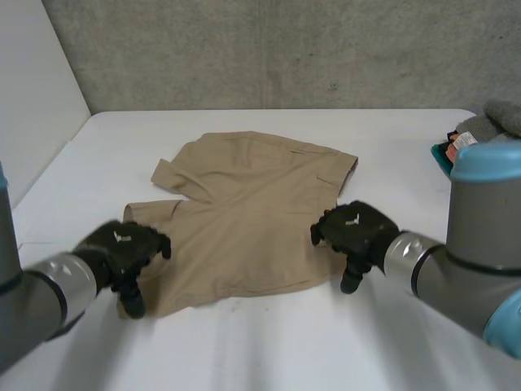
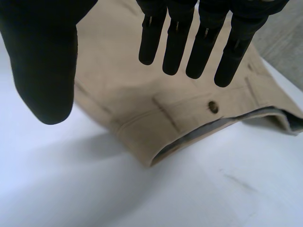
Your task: Fold the laundry.
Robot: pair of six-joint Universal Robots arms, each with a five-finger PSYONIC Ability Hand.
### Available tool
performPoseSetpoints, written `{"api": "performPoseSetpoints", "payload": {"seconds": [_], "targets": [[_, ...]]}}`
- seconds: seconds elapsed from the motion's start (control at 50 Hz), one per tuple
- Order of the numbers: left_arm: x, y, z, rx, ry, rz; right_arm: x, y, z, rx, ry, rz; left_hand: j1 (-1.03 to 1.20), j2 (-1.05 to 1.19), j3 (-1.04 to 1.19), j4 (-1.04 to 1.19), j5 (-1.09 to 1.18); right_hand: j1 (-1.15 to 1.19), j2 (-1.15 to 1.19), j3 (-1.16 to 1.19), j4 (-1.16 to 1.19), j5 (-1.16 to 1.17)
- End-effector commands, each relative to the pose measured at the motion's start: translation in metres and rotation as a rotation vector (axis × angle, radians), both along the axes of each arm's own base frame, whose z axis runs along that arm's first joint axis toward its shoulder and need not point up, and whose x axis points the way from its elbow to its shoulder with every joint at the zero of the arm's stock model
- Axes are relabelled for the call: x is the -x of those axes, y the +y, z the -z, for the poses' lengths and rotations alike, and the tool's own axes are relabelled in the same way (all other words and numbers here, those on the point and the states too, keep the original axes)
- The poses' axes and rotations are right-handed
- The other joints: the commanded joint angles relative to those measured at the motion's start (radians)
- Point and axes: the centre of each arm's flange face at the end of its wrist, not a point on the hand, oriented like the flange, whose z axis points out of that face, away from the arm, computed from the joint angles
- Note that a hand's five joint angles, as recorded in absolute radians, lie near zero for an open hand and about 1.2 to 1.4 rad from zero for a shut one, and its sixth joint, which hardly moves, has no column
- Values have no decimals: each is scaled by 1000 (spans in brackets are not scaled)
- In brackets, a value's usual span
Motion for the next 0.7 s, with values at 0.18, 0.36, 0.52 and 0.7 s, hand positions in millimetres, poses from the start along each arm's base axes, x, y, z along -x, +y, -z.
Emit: {"api": "performPoseSetpoints", "payload": {"seconds": [0.18, 0.36, 0.52, 0.7], "targets": [[-3, -12, 58, -10, -76, -13, -3, -12, 46, 194, -32, -7, 208, 208, 207, 204, 199, 376, 376, 373, 371, 368], [0, -18, 62, 71, -112, -18, -3, -21, 41, 263, -69, 45, 492, 493, 492, 489, 484, 867, 867, 864, 862, 859], [-1, -23, 62, 133, -162, -23, 0, -21, 33, 269, -84, 57, 964, 964, 964, 960, 955, 867, 867, 864, 862, 859], [-6, -34, 50, 189, -157, -46, 5, -9, 24, 182, -38, 53, 971, 971, 970, 967, 962, 244, 245, 241, 240, 236]]}}
